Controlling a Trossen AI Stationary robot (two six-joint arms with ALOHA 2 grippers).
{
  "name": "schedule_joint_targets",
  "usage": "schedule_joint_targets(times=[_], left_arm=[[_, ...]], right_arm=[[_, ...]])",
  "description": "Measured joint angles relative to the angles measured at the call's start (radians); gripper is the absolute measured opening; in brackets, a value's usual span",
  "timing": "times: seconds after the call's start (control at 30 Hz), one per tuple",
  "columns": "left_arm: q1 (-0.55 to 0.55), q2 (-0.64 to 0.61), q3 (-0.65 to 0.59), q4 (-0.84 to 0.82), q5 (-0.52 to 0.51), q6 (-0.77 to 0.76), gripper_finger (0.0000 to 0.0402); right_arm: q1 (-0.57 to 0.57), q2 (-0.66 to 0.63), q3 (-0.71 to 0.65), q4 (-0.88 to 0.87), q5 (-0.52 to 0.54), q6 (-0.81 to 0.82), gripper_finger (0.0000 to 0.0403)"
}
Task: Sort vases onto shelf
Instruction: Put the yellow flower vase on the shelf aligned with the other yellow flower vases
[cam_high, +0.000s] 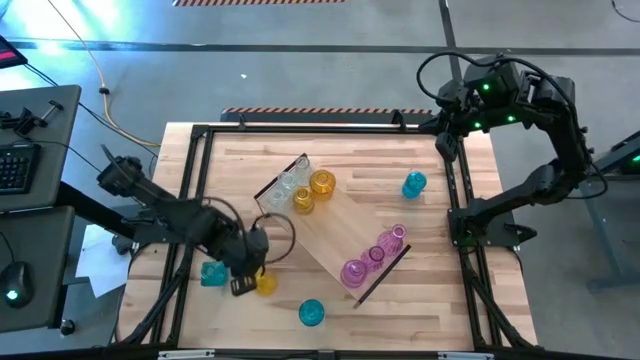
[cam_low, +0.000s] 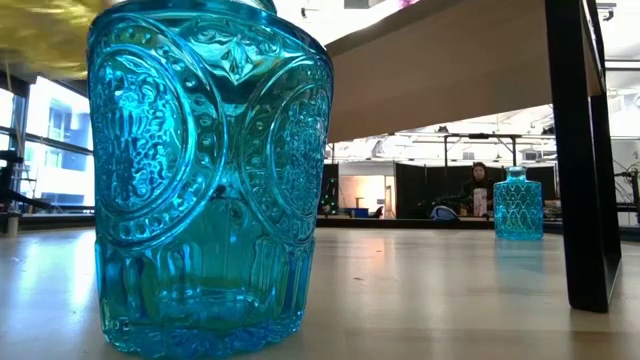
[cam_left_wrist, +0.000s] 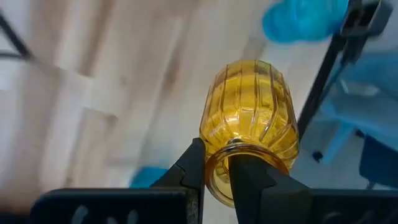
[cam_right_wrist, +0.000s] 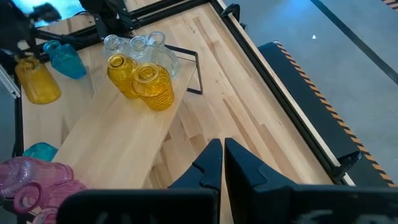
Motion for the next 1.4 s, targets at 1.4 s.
schedule_joint_targets(times=[1.4], left_arm=[[0.361,0.07,0.232,-0.094,-0.162,0.448,0.0035]], right_arm=[[0.0,0.044,0.0,0.0,0.0,-0.015,0.0]])
